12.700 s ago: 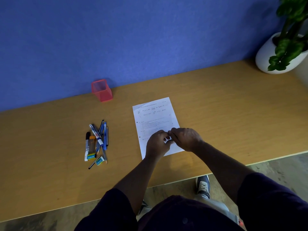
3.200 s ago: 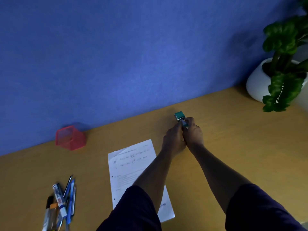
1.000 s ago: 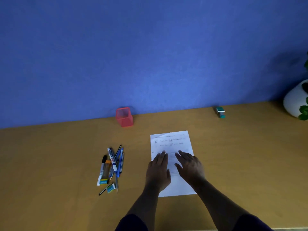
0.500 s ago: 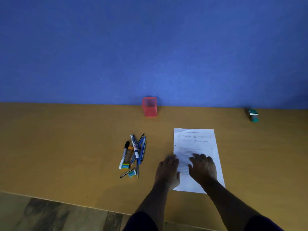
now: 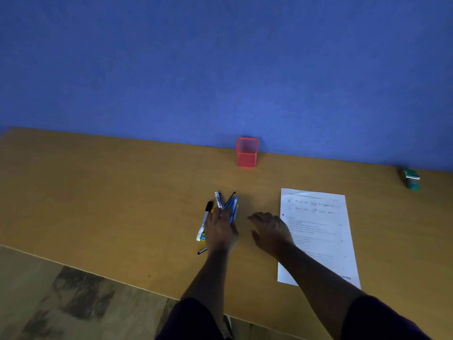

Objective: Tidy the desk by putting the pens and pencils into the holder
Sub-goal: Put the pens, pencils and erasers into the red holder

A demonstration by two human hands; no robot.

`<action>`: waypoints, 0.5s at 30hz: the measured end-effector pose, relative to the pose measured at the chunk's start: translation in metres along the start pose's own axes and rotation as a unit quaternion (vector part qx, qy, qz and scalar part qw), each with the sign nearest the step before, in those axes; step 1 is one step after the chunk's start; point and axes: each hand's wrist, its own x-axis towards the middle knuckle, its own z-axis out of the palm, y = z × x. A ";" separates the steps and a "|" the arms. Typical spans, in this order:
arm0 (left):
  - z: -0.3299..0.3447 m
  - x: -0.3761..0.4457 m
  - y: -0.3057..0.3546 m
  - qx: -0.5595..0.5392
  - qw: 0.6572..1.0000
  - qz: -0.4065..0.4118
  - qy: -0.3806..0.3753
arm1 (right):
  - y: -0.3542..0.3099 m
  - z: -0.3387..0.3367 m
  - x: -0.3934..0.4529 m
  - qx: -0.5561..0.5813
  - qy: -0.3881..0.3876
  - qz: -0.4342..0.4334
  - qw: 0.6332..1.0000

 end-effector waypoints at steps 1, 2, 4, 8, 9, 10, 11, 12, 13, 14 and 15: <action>-0.003 0.003 -0.005 0.000 1.000 -0.020 -0.001 | -0.006 0.002 0.007 0.005 -0.006 -0.006 1.000; -0.004 0.005 -0.010 0.011 0.999 -0.034 -0.009 | -0.012 0.004 0.014 0.010 -0.010 -0.010 1.000; -0.004 0.008 -0.019 0.034 0.998 -0.052 -0.034 | -0.023 0.008 0.026 0.017 -0.014 -0.015 1.000; -0.001 0.011 -0.023 0.017 0.997 -0.061 -0.047 | -0.034 0.016 0.044 0.026 -0.028 0.001 0.999; 0.000 0.012 -0.024 0.015 0.997 -0.060 -0.046 | -0.036 0.018 0.049 0.025 -0.034 0.004 0.999; 0.002 0.012 -0.024 0.015 0.997 -0.058 -0.046 | -0.036 0.019 0.052 0.026 -0.043 0.007 0.999; 0.002 0.012 -0.024 0.016 0.997 -0.056 -0.047 | -0.037 0.020 0.055 0.026 -0.053 0.009 0.998; 0.003 0.012 -0.024 0.017 0.997 -0.054 -0.047 | -0.037 0.021 0.057 0.025 -0.062 0.011 0.998; 0.003 0.013 -0.024 0.016 0.997 -0.052 -0.047 | -0.037 0.022 0.060 0.024 -0.070 0.012 0.997; 0.004 0.014 -0.024 0.015 0.997 -0.051 -0.047 | -0.037 0.023 0.062 0.024 -0.076 0.014 0.997; 0.004 0.015 -0.024 0.014 0.997 -0.051 -0.047 | -0.037 0.024 0.064 0.026 -0.079 0.017 0.996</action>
